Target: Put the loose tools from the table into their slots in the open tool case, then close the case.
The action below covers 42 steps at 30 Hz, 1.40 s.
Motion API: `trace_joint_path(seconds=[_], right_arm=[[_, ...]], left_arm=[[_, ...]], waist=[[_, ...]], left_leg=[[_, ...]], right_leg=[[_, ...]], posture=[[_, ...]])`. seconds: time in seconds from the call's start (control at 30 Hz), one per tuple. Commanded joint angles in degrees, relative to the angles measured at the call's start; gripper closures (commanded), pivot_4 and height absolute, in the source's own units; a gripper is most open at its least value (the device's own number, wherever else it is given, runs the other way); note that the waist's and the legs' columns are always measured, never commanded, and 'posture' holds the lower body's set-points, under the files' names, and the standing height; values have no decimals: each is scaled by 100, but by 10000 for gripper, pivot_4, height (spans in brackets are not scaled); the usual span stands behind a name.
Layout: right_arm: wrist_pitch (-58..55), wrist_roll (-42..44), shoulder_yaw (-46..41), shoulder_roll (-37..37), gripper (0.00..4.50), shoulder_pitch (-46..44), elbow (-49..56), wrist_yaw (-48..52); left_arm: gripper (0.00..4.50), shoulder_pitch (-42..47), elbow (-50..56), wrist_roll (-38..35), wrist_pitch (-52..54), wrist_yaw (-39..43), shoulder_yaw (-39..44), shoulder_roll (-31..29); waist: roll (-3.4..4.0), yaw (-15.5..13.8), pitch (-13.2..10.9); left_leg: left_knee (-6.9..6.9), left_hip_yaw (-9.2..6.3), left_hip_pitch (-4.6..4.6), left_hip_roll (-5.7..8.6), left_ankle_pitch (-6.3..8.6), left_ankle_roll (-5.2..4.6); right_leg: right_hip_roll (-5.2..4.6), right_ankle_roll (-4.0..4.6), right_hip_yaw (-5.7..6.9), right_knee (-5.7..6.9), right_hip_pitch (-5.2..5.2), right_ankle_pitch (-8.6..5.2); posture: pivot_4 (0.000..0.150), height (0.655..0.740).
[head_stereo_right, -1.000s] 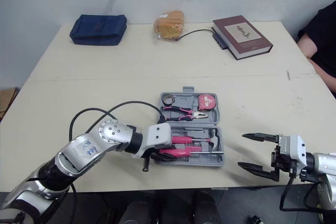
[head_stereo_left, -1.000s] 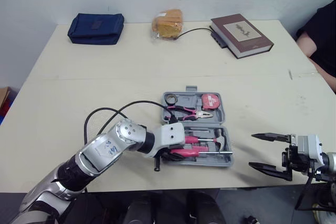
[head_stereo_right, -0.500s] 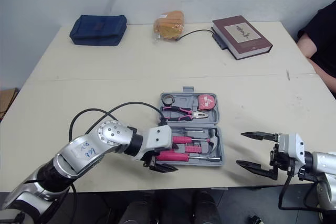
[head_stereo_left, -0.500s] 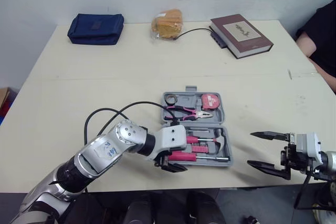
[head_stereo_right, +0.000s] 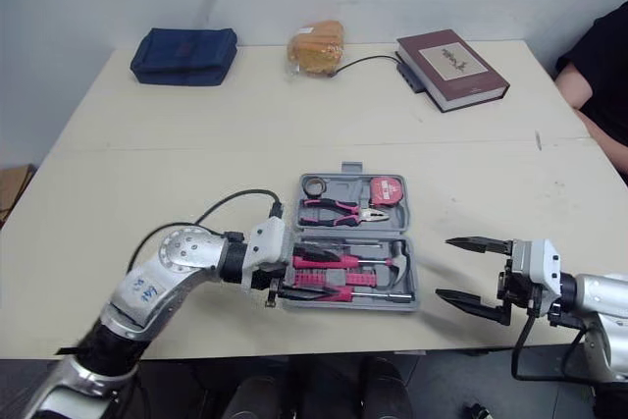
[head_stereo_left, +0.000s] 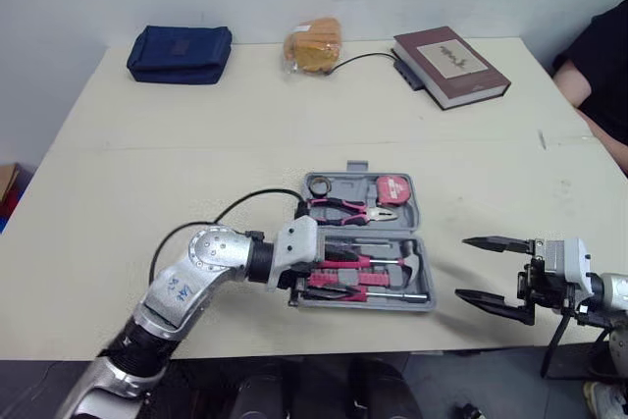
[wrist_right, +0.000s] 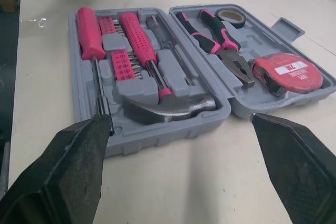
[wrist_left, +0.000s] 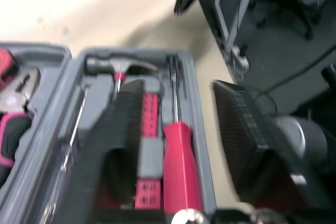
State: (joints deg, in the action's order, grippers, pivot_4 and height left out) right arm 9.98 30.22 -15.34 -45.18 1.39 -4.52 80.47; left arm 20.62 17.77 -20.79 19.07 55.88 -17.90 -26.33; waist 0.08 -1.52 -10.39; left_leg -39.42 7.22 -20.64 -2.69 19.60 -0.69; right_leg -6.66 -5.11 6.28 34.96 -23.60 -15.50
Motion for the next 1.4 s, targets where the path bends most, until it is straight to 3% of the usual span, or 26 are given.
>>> trace_joint_path(seconds=[0.03,0.8,1.23,1.4], right_arm=[[-58,19,18,46,0,55,303,-118],[-294,92,-8,78,0,447,860,-490],[-331,65,69,117,0,311,851,-640],[-689,239,-95,294,0,53,911,-1205]], left_arm=[[43941,-99,-172,270,-511,105,-126,23],[44589,-303,-410,1483,576,-388,-970,-147],[44589,-354,-575,1567,1944,-632,-1495,-203],[44589,-518,-504,1473,1304,-779,-1197,-95]], waist=[[1,11,1],[0,7,4],[1,6,95],[9,17,152]], left_leg=[[0,1,1,1,0,0],[4,0,9,-3,5,-6],[20,-4,51,-7,21,-28],[27,-24,77,-17,47,-29]], right_leg=[[1,0,0,0,1,0],[-1,1,0,1,7,0],[-3,5,-1,-19,52,-3],[-8,18,-13,-39,93,-11]], posture=[[1500,7400],[1500,7400],[1500,7400],[1500,7400]])
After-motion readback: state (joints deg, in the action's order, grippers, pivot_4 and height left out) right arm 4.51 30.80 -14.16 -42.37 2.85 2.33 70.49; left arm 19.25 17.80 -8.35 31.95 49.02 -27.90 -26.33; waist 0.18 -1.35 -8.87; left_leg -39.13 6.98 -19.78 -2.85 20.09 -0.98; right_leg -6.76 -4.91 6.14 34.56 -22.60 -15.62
